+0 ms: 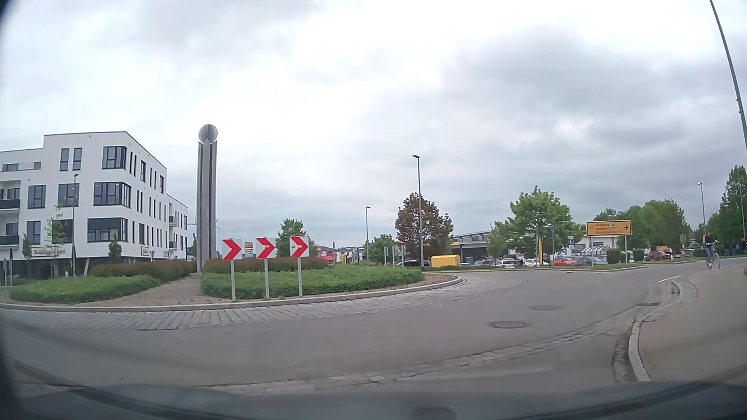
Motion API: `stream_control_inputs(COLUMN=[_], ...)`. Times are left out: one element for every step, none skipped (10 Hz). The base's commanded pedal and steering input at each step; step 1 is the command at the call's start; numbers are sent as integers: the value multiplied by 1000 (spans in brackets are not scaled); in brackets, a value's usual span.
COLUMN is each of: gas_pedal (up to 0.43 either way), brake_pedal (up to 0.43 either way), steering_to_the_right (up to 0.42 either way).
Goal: Follow the waypoints while adhering to traffic rules and regulations
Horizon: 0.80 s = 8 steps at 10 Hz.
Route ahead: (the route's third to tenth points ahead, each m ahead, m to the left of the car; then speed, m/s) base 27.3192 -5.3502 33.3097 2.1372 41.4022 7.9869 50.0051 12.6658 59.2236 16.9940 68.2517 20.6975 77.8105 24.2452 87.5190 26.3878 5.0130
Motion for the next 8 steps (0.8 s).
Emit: stream_control_inputs(gas_pedal=[150, 150, 138, 138, 138, 138, 138, 138], brake_pedal=[0, 0, 0, 0, 0, 0, 0, 0], steering_to_the_right=[177, 194, 210, 225, 234, 242, 243, 244])
